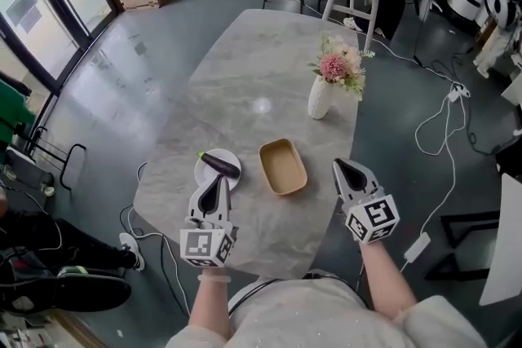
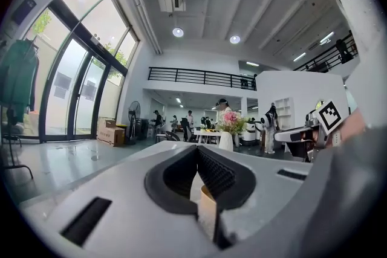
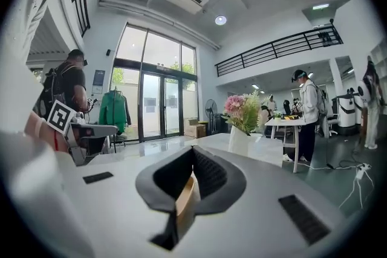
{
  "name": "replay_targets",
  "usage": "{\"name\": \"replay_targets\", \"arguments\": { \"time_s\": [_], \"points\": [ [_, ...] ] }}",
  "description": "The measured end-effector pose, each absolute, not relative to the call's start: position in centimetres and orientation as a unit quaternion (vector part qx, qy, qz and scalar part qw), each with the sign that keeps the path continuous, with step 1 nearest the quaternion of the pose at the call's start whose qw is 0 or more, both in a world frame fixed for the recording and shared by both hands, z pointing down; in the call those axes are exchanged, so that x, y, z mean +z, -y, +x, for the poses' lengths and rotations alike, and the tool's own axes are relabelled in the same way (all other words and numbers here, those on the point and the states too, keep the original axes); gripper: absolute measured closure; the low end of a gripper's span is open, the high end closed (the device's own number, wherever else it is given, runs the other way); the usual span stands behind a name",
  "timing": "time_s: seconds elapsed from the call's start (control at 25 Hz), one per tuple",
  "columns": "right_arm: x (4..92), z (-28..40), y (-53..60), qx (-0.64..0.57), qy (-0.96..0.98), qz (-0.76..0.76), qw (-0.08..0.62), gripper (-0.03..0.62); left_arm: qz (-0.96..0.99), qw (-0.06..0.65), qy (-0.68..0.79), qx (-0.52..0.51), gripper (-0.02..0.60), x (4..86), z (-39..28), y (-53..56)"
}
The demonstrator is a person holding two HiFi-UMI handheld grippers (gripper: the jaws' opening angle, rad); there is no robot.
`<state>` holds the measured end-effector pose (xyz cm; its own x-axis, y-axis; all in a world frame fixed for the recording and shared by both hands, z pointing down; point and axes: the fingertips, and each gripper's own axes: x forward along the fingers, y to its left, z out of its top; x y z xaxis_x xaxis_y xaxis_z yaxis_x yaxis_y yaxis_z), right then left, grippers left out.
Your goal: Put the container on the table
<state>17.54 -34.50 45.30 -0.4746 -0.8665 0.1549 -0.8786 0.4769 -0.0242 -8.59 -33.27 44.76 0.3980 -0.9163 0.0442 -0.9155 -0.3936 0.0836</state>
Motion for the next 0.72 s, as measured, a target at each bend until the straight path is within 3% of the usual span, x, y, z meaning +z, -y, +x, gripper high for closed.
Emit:
{"name": "replay_targets", "arguments": {
  "time_s": [0.72],
  "points": [
    [44.3,19.1,31.0,0.047,0.881,0.47,0.036,0.588,0.8,0.04,0.599,-0.005,0.578,43.5,-7.5,27.0]
  ]
}}
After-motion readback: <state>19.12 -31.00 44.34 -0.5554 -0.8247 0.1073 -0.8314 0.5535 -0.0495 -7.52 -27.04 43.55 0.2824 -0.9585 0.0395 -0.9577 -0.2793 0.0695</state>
